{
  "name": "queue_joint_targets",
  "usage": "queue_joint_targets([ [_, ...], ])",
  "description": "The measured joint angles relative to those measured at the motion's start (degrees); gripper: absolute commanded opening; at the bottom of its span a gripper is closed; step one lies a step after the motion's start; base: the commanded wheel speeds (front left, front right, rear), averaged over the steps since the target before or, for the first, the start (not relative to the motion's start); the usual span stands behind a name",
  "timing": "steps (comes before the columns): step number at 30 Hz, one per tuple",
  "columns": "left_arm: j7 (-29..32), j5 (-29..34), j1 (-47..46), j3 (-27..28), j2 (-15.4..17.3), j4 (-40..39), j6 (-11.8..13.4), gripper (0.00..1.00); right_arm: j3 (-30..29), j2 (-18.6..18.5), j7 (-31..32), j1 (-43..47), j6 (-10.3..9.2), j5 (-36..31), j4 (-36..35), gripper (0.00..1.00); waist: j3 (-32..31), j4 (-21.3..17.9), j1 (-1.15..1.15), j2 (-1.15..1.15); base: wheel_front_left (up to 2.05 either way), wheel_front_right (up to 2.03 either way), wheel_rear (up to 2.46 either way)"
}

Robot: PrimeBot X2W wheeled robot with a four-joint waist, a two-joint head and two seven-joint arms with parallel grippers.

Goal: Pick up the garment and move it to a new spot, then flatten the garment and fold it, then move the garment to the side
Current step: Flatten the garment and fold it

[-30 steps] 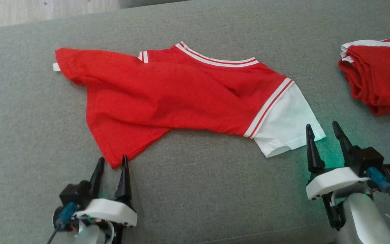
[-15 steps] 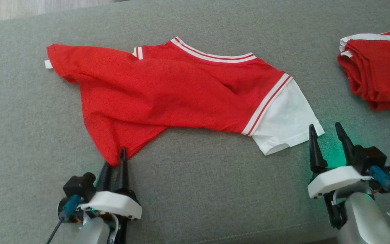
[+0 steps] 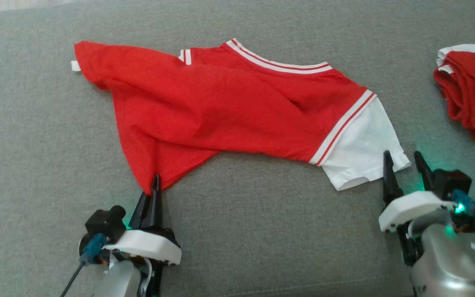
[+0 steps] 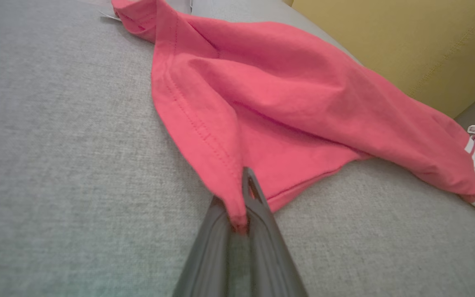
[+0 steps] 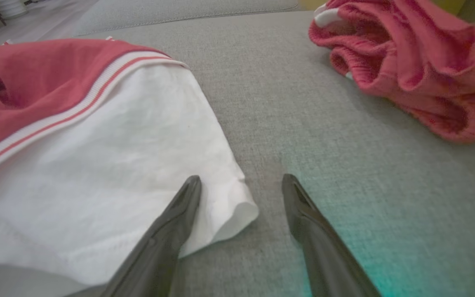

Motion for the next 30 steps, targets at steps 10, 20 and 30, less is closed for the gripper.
queue_joint_targets([
  [10,0.3,1.1,0.6,2.1,-0.2,-1.2,-0.5,0.00,2.2,-0.5,-0.3,-3.2,-0.01,2.8,4.1,0.00,-1.1,1.0,0.01,0.00,0.00,0.00,0.00],
  [20,0.4,5.3,-1.1,8.5,2.8,-14.8,-0.5,0.00,8.6,0.0,0.5,-1.9,-0.01,25.5,-21.3,0.00,-7.9,1.7,0.00,0.00,0.00,0.00,0.00],
  [30,0.3,3.0,-17.9,6.5,14.9,-25.4,-0.5,0.00,9.1,-3.1,0.4,-14.2,-0.01,41.9,-31.1,0.00,-15.4,2.7,-0.01,0.00,0.00,0.00,0.00],
])
